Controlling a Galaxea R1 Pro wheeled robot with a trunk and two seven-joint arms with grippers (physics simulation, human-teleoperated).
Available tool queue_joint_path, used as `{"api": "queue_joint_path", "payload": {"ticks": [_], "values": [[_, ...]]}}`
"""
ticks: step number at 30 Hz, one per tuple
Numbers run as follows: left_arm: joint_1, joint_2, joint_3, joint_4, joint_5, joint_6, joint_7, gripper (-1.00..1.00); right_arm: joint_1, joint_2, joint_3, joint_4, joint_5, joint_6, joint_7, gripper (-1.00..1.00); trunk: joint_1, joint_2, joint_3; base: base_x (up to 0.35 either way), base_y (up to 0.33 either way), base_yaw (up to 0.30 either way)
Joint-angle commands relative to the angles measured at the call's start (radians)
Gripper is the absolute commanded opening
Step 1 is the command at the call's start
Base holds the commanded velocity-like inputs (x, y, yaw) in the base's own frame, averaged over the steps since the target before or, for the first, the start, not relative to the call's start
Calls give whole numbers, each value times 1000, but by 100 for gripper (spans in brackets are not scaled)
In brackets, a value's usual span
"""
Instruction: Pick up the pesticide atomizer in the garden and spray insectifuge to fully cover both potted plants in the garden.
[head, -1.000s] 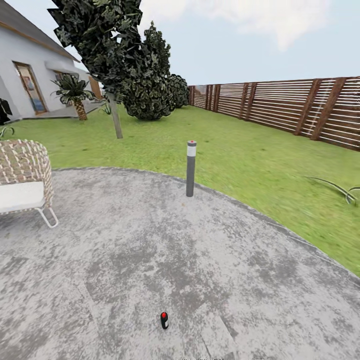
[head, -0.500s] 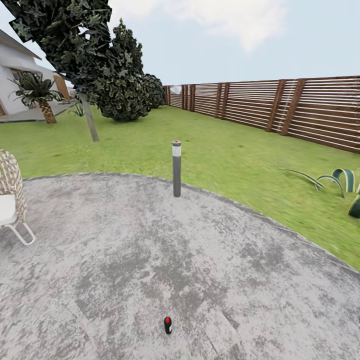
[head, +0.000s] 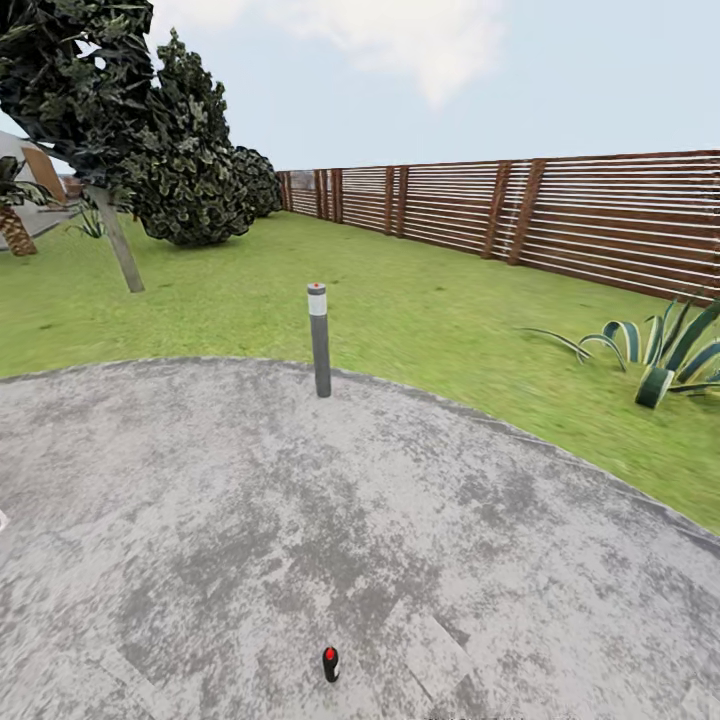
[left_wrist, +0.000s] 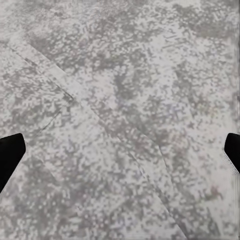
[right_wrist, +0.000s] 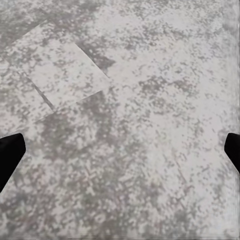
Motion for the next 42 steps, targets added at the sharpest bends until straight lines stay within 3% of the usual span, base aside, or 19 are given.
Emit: {"api": "queue_joint_path", "payload": {"ticks": [1, 28, 37, 42], "values": [[0, 0, -1, 1, 3, -3, 1, 100, -1, 0, 0, 1, 1, -3, 0, 100, 0, 0, -1, 3, 16, -289], [0, 1, -2, 1, 0, -3, 0, 100, -1, 0, 0, -1, -1, -4, 0, 100, 0, 0, -1, 0, 1, -287], [-2, 0, -7, 1, -7, -2, -1, 100, -1, 1, 5, 0, 1, -4, 1, 100, 0, 0, -1, 0, 0, -55], [-37, -3, -12, -9, -12, 8, -10, 100, -6, 3, 6, -35, 0, -2, 2, 100, 0, 0, -1, 0, 0, -3]]}}
